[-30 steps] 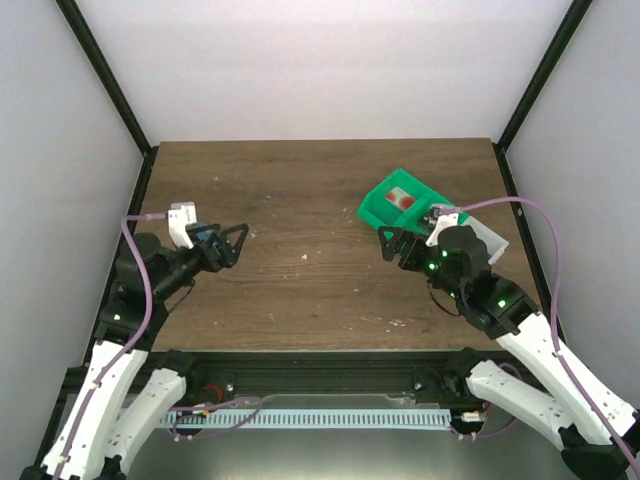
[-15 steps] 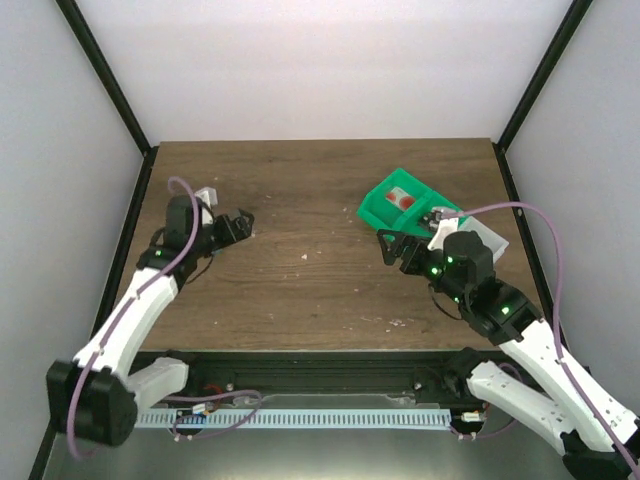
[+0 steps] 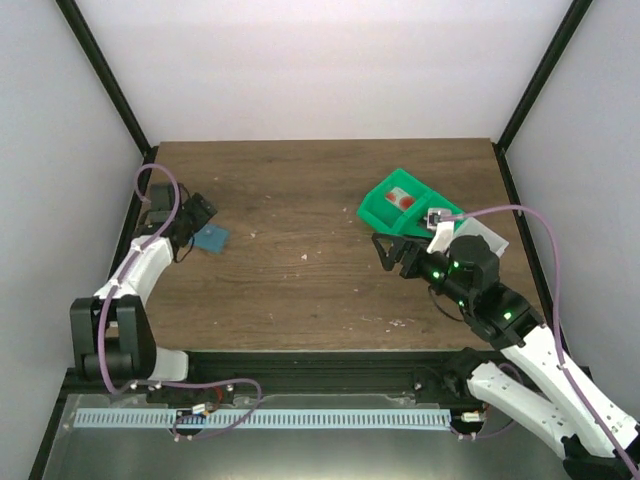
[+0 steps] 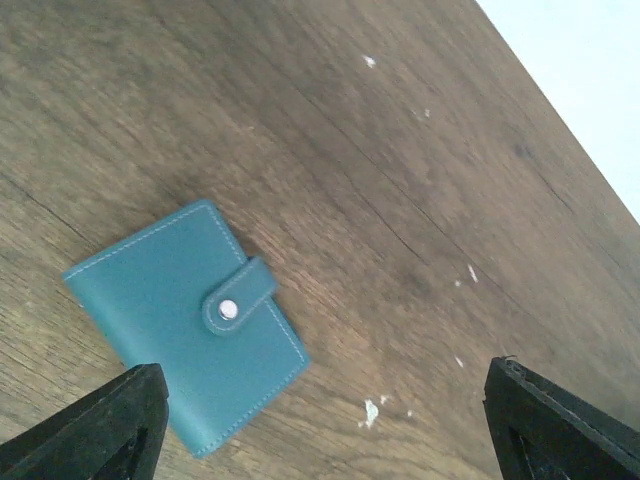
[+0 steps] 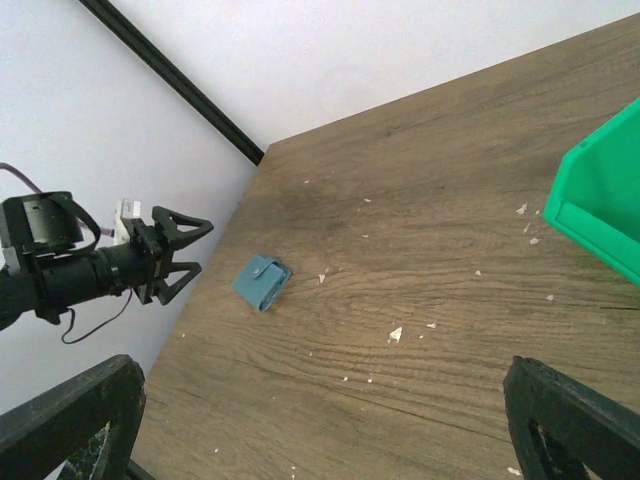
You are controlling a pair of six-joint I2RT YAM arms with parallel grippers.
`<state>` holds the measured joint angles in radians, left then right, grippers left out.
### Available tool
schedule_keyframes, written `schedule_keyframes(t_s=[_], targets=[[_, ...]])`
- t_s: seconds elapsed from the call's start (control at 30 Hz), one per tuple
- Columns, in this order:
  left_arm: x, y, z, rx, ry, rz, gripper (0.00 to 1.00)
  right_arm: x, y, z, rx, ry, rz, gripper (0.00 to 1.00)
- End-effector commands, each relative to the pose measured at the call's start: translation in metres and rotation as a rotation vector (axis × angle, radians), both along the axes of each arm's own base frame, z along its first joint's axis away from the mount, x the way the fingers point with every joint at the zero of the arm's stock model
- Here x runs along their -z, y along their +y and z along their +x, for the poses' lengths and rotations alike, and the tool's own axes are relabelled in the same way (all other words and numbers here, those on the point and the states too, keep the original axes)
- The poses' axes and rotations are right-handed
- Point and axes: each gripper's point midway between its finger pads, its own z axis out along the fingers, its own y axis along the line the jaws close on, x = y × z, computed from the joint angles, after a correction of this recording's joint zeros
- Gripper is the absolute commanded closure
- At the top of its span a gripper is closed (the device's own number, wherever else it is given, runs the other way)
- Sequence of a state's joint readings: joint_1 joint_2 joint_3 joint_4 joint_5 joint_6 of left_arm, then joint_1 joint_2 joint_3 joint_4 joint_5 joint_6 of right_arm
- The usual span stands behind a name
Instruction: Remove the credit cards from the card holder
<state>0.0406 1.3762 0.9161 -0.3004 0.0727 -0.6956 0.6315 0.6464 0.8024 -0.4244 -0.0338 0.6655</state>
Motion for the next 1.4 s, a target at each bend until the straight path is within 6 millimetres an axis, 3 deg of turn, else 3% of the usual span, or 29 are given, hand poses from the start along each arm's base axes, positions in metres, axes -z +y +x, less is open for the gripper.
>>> schedule_keyframes(t_s=[0.0, 0.23, 0.47, 0.63, 0.8, 0.93, 1.37], targets=[[0.001, 0.020, 0.015, -0.143, -0.051, -0.003, 0.11, -0.021, -0.004, -0.005, -0.008, -0.054, 0.018, 0.00], [0.049, 0.063, 0.020, -0.322, 0.131, 0.161, 0.10, -0.035, -0.010, -0.014, -0.014, -0.126, 0.046, 0.01], [0.089, 0.053, 0.052, -0.208, 0.207, 0.159, 0.07, -0.040, -0.006, -0.019, -0.054, -0.156, 0.038, 0.00], [0.111, 0.051, 0.060, -0.148, 0.254, 0.188, 0.07, -0.034, -0.008, -0.021, -0.055, -0.131, 0.024, 0.00], [0.118, 0.026, 0.058, -0.050, 0.261, 0.218, 0.06, -0.029, -0.010, -0.021, -0.043, -0.129, 0.024, 0.00], [0.123, -0.002, 0.058, 0.041, 0.269, 0.249, 0.04, -0.021, -0.001, -0.022, -0.096, -0.128, -0.002, 0.00], [0.133, -0.097, 0.042, 0.367, 0.231, 0.100, 0.11, 0.015, 0.007, -0.018, -0.115, -0.026, -0.036, 0.01]])
